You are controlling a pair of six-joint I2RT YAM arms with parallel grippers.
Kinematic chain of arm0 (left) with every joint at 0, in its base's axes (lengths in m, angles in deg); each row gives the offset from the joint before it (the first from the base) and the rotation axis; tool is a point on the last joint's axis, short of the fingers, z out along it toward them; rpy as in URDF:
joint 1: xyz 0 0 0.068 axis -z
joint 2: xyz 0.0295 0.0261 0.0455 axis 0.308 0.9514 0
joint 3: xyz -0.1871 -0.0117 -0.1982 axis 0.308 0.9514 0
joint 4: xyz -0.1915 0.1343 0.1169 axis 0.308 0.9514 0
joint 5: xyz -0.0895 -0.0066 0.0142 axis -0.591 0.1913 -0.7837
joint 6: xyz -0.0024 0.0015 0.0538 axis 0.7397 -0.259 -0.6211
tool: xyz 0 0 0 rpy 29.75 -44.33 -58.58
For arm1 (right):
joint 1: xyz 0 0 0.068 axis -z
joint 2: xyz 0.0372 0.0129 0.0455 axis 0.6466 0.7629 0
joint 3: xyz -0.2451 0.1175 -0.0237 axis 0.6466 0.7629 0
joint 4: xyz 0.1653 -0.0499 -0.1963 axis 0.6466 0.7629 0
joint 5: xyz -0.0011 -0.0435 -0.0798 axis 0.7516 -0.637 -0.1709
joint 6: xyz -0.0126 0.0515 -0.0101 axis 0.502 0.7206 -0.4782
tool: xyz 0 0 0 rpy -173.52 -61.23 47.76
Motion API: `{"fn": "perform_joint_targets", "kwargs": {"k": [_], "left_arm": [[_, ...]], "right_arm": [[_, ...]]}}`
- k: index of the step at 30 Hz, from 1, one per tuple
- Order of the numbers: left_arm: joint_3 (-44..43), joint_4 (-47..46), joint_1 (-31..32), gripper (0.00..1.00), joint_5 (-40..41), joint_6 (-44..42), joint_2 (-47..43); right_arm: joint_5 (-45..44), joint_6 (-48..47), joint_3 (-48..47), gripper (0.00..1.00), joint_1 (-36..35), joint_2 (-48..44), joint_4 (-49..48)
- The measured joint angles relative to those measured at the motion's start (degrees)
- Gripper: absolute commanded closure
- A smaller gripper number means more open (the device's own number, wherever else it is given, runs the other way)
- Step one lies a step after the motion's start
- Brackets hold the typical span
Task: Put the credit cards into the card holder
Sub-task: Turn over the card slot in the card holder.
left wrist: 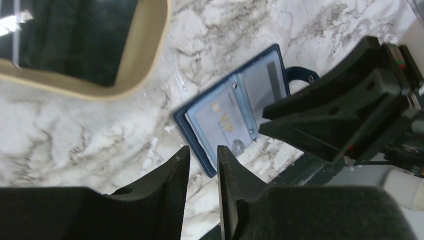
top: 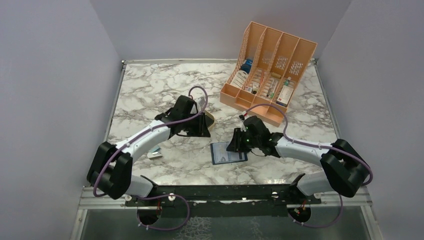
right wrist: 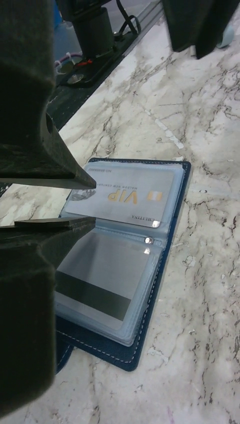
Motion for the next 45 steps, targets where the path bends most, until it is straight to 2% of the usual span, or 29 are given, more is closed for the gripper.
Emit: {"fn": "perform_joint_targets", "kwargs": {"k": [7,13,24,31,45], "left_arm": [[11.6,-8.2,1.0,0.72,-3.0,7.9,-6.9],[15.5,-11.5,1.8,0.73,-3.6,10.4,-7.0],[17.9,-17.7,6.0,0.71,-3.8,13.4,-5.0],[19.1,-21.9,8.7,0.66,-3.7,15.6,-2.7],[22.1,-27.8,10.5,0.57,1.2,19.1,-0.3]], "right_arm": [[0.3,0.6,-3.0,0.79,-1.0,4.6,-0.3],[-1.1,1.0,-4.6,0.88,-2.8,7.2,0.7],[-6.6,1.0,-5.0,0.9,-4.1,8.7,4.2],[-8.3,1.0,-6.8,0.99,-4.4,10.3,4.9],[-6.9,3.9,-2.5,0.99,-4.5,10.3,-4.6]]}}
